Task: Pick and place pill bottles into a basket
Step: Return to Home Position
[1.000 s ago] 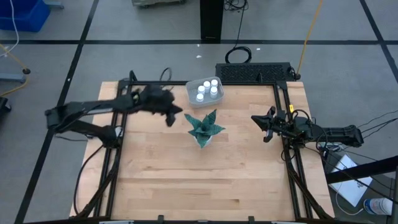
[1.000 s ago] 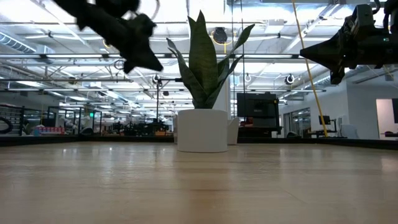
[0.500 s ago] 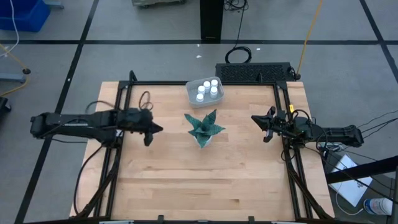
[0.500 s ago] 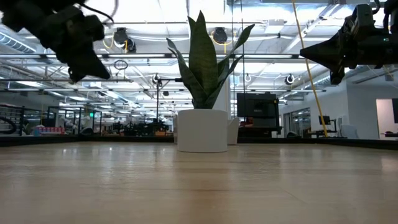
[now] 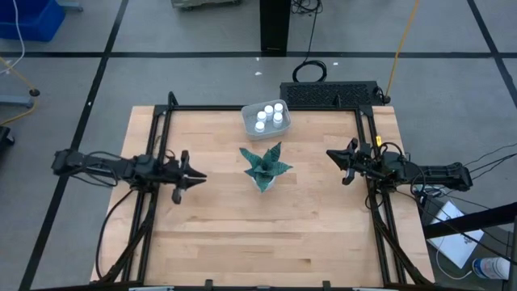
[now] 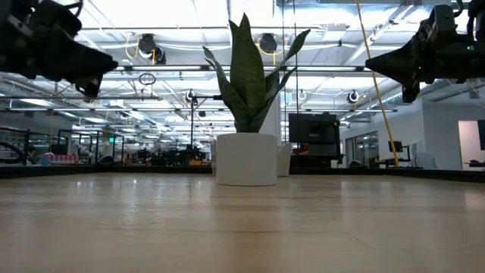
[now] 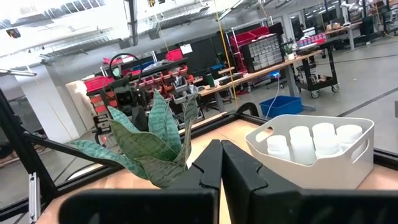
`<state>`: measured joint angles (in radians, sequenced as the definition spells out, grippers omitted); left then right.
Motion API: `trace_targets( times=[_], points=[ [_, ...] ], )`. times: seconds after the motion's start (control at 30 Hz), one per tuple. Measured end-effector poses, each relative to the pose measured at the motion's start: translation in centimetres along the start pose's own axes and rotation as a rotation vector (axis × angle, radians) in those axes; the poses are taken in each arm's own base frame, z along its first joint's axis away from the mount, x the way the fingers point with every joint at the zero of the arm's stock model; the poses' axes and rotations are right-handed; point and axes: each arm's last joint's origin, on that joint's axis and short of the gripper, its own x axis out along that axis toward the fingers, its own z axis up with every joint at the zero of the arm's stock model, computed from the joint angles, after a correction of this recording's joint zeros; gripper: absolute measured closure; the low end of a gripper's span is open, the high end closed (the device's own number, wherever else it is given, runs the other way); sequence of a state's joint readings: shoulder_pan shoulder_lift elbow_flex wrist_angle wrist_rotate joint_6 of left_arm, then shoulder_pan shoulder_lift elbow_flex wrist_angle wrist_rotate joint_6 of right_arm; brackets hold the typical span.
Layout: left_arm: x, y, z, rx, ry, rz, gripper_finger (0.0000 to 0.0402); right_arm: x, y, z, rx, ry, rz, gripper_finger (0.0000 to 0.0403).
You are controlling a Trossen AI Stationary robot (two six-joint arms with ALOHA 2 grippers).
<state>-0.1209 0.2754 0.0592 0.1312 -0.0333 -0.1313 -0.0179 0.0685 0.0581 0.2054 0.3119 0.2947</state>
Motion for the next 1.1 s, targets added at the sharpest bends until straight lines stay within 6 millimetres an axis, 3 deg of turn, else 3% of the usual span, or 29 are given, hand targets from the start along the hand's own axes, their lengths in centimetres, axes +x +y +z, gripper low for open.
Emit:
trace_targets(
  times=[0.43, 1.1],
  points=[
    [-2.0, 0.1, 0.6, 0.077, -0.16, 0.056, 0.0336, 0.0, 0.0, 0.0, 0.0, 0.0, 0.0, 0.0403],
    [-1.8, 0.4, 0.0, 0.067, -0.098, 0.116, 0.0337, 0.0, 0.0, 0.0, 0.0, 0.0, 0.0, 0.0403]
  ],
)
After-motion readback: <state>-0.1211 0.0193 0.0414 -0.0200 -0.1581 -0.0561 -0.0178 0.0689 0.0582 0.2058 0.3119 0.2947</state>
